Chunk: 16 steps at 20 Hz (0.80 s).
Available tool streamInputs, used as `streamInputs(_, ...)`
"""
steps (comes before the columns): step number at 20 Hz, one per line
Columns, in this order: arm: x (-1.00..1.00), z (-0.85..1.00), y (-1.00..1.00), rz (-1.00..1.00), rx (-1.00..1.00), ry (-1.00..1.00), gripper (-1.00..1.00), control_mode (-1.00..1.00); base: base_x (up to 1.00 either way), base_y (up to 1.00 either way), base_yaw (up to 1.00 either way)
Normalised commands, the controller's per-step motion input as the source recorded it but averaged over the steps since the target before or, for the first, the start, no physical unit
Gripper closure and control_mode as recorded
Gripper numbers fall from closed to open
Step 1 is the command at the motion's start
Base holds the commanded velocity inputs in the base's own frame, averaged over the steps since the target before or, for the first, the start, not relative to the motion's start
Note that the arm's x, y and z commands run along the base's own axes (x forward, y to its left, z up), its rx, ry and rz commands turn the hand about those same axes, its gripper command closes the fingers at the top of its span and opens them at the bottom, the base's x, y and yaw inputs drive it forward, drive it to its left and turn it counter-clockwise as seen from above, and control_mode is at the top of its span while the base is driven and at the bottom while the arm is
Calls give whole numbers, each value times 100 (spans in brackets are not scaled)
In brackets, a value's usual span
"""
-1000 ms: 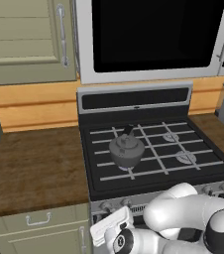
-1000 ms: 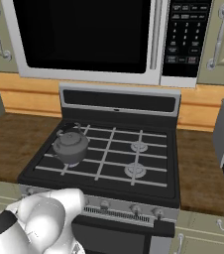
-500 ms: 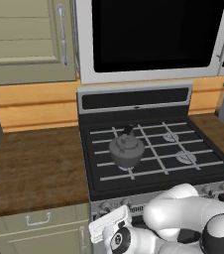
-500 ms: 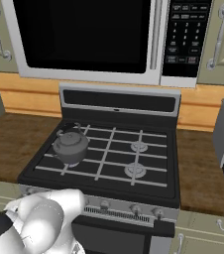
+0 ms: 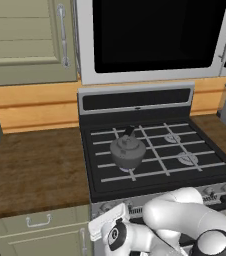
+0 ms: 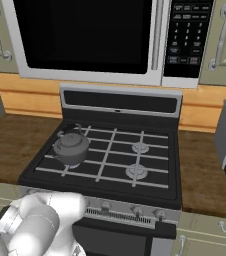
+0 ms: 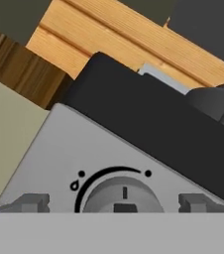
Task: Turn off the front left burner of the stove.
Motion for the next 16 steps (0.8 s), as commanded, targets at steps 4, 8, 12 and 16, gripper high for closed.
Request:
streamInputs(4, 3, 0, 0, 0, 0, 1, 100, -100, 0, 0, 0)
streamInputs(8, 0, 3, -4, 0, 7, 0, 100, -100, 0, 0, 0)
streamInputs(12, 0, 21, -14, -2, 29, 0, 100, -100, 0, 0, 0)
streamInputs(16, 0, 36, -30, -8, 52, 0, 100, -100, 0, 0, 0)
